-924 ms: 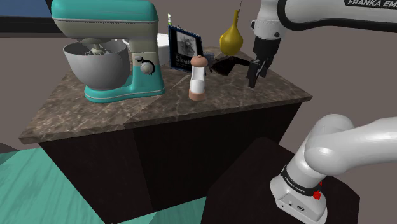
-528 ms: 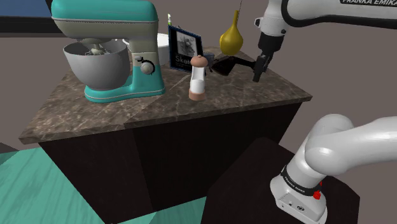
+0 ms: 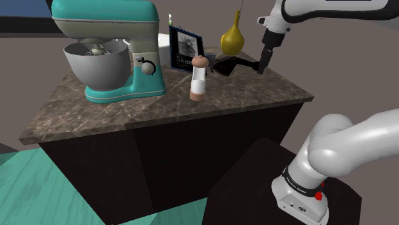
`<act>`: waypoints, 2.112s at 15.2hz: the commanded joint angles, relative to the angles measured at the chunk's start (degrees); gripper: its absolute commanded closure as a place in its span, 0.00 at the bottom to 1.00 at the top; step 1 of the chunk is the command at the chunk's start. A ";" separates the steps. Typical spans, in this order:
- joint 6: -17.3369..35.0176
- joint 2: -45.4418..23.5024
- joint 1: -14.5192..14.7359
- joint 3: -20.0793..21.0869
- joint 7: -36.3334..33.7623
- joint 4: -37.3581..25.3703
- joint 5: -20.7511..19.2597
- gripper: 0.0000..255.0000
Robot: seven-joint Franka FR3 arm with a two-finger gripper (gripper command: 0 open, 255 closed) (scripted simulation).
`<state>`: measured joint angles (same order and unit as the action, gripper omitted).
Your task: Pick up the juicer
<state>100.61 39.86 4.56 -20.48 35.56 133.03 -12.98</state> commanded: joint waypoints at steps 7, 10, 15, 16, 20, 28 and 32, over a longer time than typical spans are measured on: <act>4.95 -14.60 8.06 -16.87 25.88 -12.95 5.19 0.00; 5.18 -22.57 12.18 -24.07 36.94 -19.80 11.13 0.00; 0.31 -42.58 15.31 -35.97 59.29 -34.53 30.01 0.00; -1.92 -47.51 13.59 -36.79 63.80 -38.14 34.80 0.00; -7.25 -57.95 5.54 -34.05 72.35 -47.30 44.23 0.00; -2.45 -57.84 6.53 -33.75 73.82 -42.13 44.43 0.00; -2.47 -57.99 6.45 -33.69 73.83 -42.25 44.54 1.00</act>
<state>98.07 -18.08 10.98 -54.21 109.39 90.74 31.54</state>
